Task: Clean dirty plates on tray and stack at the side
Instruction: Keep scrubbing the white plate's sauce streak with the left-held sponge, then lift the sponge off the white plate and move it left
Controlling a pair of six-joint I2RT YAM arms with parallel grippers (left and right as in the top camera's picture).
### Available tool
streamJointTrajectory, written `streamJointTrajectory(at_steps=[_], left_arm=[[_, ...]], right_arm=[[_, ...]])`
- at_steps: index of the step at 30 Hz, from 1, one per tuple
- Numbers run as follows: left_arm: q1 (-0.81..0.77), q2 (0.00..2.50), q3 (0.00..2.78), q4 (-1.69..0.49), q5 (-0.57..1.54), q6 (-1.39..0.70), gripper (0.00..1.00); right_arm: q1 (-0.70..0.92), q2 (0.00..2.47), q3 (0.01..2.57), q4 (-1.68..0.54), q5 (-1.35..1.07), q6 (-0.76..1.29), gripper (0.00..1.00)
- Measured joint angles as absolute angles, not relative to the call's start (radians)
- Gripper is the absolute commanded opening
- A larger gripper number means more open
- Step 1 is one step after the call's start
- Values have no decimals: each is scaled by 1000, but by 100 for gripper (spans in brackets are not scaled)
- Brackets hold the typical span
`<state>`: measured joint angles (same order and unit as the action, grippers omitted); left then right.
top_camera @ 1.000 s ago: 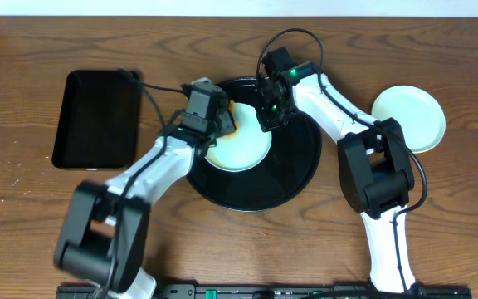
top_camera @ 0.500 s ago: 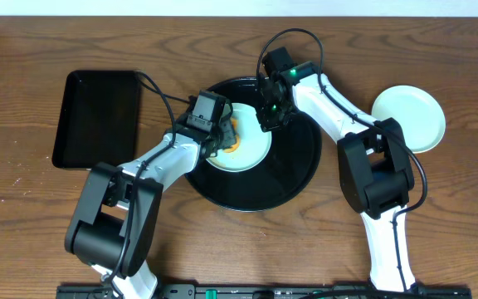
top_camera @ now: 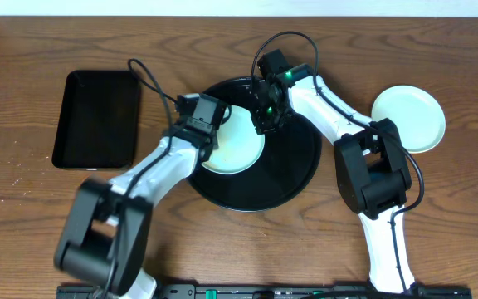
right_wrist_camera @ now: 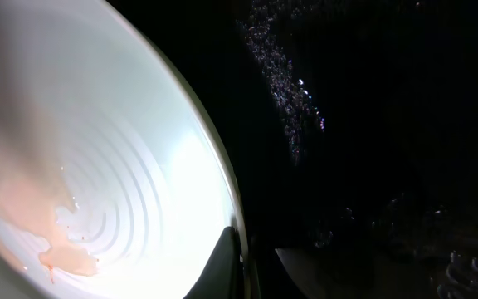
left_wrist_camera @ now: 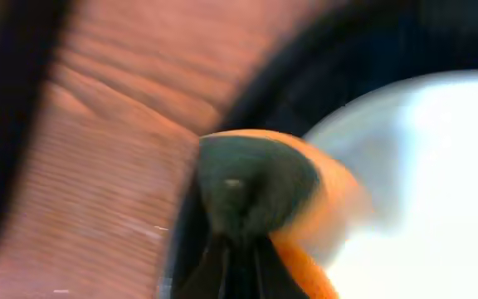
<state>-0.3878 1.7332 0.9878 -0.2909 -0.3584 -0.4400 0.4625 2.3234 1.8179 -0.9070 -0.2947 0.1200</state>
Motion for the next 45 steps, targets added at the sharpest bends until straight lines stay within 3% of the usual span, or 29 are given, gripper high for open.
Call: streamJointTrajectory(at_steps=[4,9,20,27,35,45], left_arm=[[-369,1606,987,-288,-388,-439,8],[-366,1527,987,-287,-270,-445,8],[-368,1714,973,-254,57,-698,8],[-364,1784,972,-215,133,-736,8],[-364,1786,975,-245,95,-641,7],[-377,1771,975,-294,-243,-490,8]], right_arm=[[463,2323,1818,-907,-295,120,1],[463,2323,1818,-906,-295,120,1],[463,2323,1818,-906,-295,120,1],[463,2323,1818,-906,-295,120,1],[463,2323,1818,-907,-295,120,1],[463,2323,1818,-907,-295,120,1]])
